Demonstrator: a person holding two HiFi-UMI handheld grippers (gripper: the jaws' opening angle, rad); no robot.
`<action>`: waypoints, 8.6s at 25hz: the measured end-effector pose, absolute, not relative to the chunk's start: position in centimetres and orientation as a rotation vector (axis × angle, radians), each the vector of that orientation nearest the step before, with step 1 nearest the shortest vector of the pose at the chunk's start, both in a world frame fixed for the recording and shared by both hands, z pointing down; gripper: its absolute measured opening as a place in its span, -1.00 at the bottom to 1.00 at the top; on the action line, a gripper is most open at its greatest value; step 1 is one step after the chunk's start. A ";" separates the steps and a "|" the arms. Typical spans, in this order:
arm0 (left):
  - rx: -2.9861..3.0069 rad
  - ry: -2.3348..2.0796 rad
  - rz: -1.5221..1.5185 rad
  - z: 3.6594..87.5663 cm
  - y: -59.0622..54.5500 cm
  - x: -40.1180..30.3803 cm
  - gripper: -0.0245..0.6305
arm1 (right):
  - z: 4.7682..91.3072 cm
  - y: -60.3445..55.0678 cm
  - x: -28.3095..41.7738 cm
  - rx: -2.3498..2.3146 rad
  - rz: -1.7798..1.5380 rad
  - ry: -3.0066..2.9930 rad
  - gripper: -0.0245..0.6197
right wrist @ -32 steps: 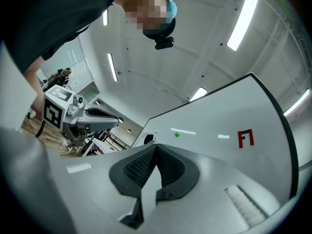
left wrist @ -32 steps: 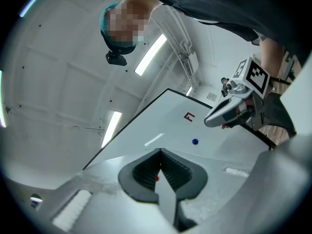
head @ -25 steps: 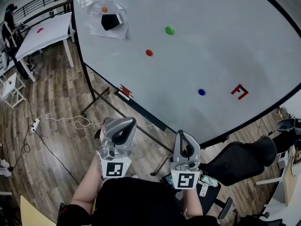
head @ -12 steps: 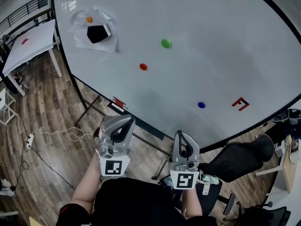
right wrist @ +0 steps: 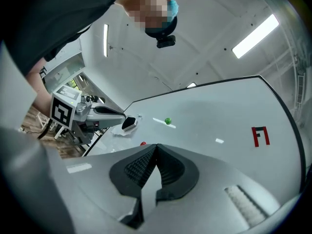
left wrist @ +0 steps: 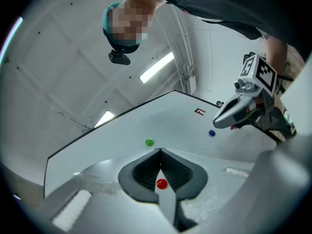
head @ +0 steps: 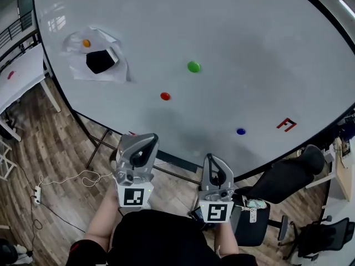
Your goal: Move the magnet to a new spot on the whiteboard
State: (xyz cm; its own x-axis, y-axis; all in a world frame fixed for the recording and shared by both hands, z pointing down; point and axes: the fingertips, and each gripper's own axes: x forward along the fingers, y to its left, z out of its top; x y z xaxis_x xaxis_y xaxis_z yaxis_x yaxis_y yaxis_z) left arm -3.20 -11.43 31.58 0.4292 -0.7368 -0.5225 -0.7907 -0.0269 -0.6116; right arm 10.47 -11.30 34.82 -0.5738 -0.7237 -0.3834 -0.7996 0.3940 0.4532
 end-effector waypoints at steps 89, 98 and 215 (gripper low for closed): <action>-1.982 1.193 0.106 20.6 -25.5 1.1 -0.51 | 34.5 -16.1 11.7 -1.689 0.999 2.389 -0.92; -2.004 1.200 0.110 20.6 -25.5 1.0 -0.52 | 34.5 -15.9 11.7 -1.697 0.995 2.377 -0.92; -2.036 1.200 0.166 30.8 -16.7 -4.1 -0.53 | 35.4 -14.3 7.2 -1.543 0.980 2.461 -0.92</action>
State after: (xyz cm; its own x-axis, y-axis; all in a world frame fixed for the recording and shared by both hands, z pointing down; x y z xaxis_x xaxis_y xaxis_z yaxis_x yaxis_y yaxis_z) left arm -4.06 -16.70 30.83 0.5514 -0.6982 -0.4565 -0.7958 -0.2762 -0.5388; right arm 7.23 -14.26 35.41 -0.4910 -0.7827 -0.3825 -0.8313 0.2898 0.4742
